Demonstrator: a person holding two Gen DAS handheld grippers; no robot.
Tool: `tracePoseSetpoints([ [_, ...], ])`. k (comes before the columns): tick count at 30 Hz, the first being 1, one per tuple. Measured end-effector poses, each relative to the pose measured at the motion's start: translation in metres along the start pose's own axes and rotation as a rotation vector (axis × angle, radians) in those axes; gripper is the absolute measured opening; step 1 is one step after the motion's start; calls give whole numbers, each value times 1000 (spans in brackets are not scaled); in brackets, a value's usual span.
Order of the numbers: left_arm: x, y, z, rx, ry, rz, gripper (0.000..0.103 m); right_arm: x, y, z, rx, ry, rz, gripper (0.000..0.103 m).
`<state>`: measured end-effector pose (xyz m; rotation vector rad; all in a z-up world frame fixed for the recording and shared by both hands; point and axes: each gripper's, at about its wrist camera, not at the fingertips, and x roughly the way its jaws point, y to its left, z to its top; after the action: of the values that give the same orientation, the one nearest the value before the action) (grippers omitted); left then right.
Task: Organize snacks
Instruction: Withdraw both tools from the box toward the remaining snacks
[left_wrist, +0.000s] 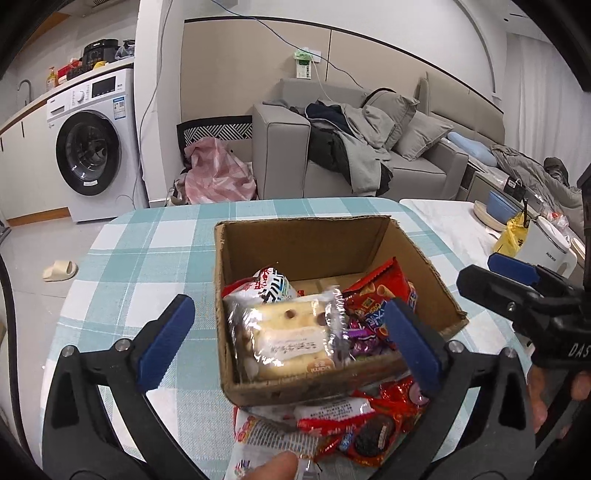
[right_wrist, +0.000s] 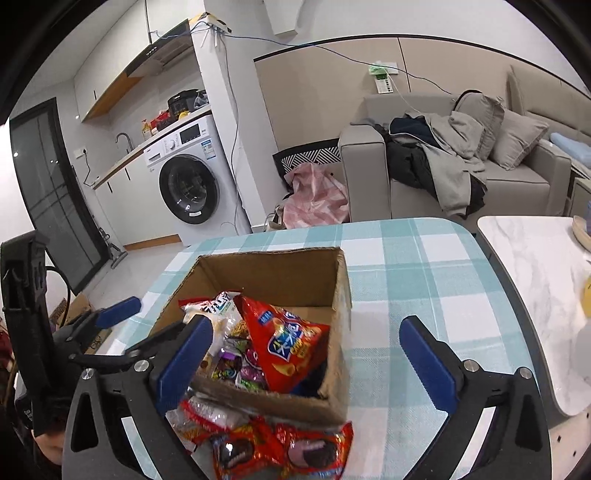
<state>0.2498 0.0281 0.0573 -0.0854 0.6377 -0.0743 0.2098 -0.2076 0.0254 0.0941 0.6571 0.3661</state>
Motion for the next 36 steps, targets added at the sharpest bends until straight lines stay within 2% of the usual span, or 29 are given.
tracePoseSetpoints([
  [8, -36, 4, -21, 4, -1, 44, 102, -22, 6, -19, -62, 4, -17, 103],
  [16, -63, 20, -50, -19, 7, 81, 102, -23, 15, -47, -110, 57, -22, 103],
  [25, -71, 30, -79, -22, 48, 107, 102, -21, 19, -64, -131, 87, -54, 103],
  [36, -53, 29, -98, -15, 110, 109, 102, -4, 15, -83, -146, 150, -80, 103],
])
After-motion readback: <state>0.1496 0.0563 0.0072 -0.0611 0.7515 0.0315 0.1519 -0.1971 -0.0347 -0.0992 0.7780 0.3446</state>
